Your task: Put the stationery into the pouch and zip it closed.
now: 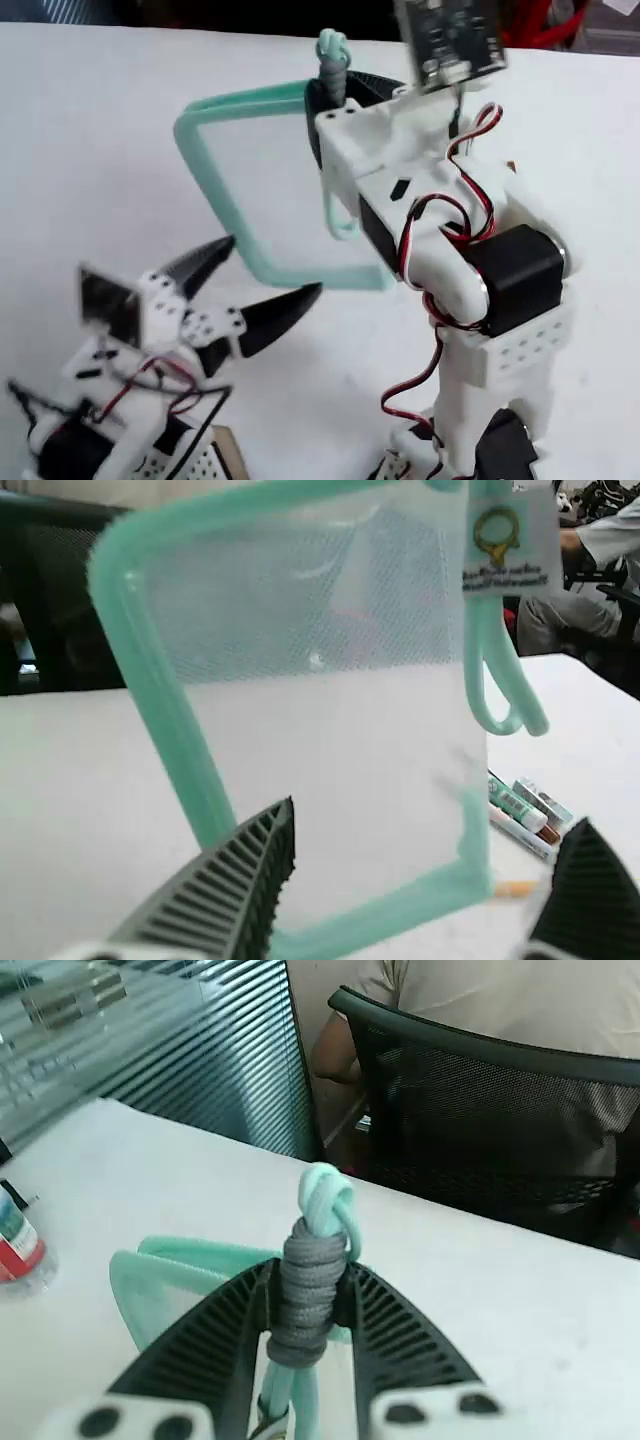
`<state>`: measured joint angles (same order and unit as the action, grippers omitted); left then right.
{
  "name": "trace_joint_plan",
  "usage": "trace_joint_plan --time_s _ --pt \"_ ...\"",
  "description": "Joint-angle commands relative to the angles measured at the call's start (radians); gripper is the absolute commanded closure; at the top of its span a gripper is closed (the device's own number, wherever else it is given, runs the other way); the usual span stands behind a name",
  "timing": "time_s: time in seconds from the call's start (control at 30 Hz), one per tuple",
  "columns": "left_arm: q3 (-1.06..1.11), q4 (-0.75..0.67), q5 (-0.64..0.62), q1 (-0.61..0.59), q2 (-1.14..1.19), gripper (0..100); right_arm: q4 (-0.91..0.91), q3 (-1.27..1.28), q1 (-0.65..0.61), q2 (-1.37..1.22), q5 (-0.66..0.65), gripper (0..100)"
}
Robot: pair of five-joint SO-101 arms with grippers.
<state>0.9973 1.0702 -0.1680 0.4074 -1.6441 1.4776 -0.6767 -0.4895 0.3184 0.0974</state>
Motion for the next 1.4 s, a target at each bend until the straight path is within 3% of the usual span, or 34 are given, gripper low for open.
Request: trace_joint_plan --time_s 0.0,0.13,0.33,0.7,0.87,1.03,1.37 --pt "-0.005 -0.037 -0.021 0.025 0.048 62 -0.033 -0.006 -0.007 0.002 0.095 98.1" --pt "-0.005 -0.037 -0.021 0.024 0.048 62 -0.030 -0.005 -0.007 0.001 0.094 98.1" --pt "0.002 -0.029 -0.002 -0.111 0.048 62 0.005 -0.006 -0.002 0.012 -0.180 98.1" --pt "0.005 -0.035 0.101 -0.277 0.048 62 0.102 -0.006 -0.001 0.004 -0.203 98.1" --pt "0.048 -0.058 0.172 -0.285 0.048 62 0.131 -0.006 -0.007 0.012 -0.299 98.1" --pt "0.147 -0.133 0.232 -0.286 0.047 62 0.143 -0.008 -0.002 0.013 -0.311 98.1" --pt "0.121 -0.137 0.236 -0.272 -0.015 62 0.185 -0.014 -0.012 0.031 -0.371 98.1"
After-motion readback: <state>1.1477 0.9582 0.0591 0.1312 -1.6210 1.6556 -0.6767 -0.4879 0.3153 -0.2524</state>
